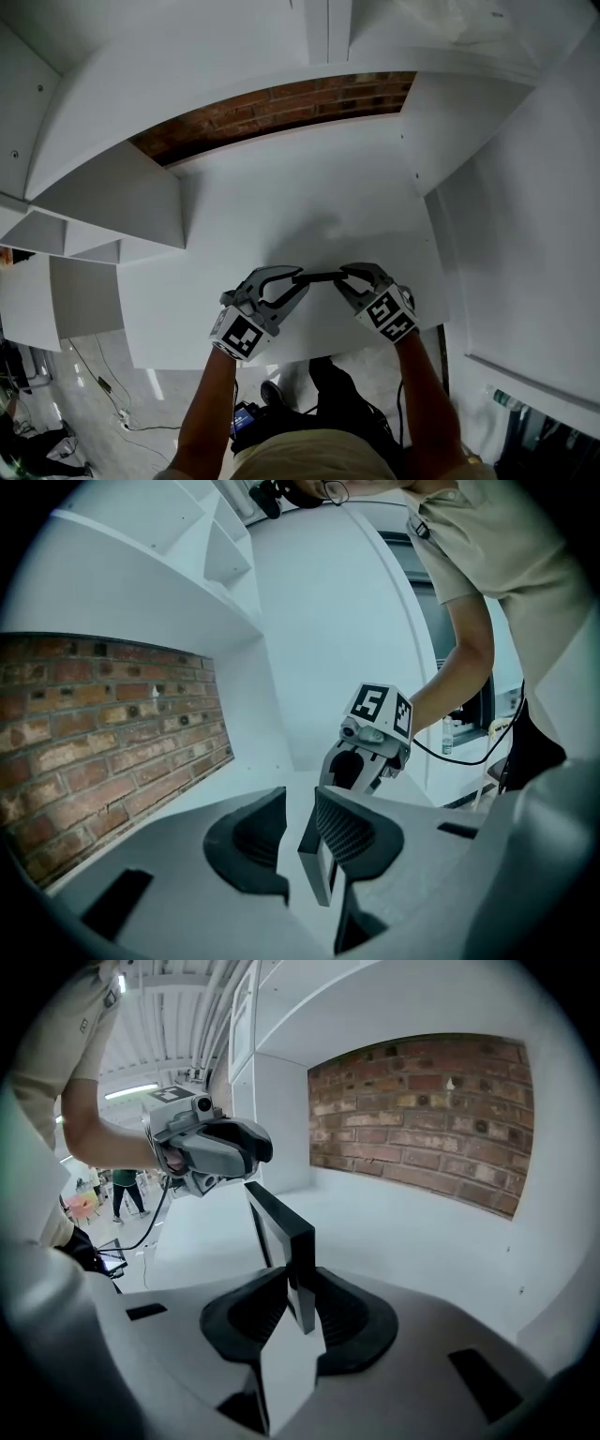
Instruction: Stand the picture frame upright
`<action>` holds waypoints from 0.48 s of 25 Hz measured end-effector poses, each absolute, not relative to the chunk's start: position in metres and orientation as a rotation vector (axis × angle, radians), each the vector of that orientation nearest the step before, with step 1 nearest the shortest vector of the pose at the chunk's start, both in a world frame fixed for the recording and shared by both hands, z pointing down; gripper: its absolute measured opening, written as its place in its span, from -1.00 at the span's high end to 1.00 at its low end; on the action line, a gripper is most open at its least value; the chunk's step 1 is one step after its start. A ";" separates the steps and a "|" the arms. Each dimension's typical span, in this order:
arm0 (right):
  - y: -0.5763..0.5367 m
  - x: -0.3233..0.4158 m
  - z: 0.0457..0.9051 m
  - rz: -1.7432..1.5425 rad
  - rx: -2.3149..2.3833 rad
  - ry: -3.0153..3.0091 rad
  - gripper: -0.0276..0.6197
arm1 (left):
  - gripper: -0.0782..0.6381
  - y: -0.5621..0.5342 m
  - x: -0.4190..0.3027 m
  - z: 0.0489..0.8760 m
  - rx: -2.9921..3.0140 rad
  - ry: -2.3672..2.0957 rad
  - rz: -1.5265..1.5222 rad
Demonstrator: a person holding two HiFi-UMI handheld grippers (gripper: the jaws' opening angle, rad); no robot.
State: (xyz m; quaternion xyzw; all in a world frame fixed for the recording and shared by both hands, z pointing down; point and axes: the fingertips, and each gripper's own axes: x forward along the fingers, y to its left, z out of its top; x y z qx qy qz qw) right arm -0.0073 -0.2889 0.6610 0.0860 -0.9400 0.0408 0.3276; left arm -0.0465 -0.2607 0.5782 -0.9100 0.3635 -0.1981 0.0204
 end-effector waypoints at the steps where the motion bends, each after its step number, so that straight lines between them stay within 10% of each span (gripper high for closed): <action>1: -0.289 -0.007 0.662 0.107 0.224 -2.458 0.64 | 0.56 -0.261 -0.046 0.579 -2.824 1.125 -0.615; 12: -0.287 -0.004 0.666 0.095 0.220 -2.434 0.51 | 0.56 -0.256 -0.047 0.579 -2.832 1.121 -0.618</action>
